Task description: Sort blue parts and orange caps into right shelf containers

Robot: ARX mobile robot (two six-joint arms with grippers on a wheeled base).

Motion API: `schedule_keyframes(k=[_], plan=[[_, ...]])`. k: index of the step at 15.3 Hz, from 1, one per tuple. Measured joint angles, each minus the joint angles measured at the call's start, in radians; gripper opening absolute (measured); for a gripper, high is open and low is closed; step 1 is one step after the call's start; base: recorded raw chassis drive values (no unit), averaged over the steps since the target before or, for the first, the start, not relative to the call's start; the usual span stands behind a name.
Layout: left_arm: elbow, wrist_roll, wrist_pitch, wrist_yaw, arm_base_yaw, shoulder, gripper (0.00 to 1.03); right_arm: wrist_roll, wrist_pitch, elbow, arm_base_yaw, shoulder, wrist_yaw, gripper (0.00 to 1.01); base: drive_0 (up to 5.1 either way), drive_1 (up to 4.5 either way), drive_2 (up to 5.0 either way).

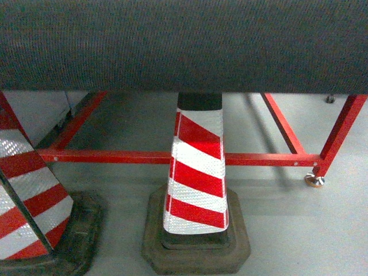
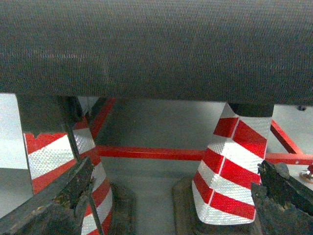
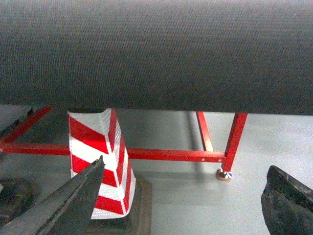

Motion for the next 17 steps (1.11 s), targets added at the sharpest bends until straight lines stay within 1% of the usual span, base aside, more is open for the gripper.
schedule_keyframes(k=[17], plan=[[0.000, 0.000, 0.002, 0.000, 0.000, 0.000, 0.98, 0.000, 0.004, 0.000, 0.000, 0.000, 0.000, 0.98, 0.0, 0.00, 0.0]])
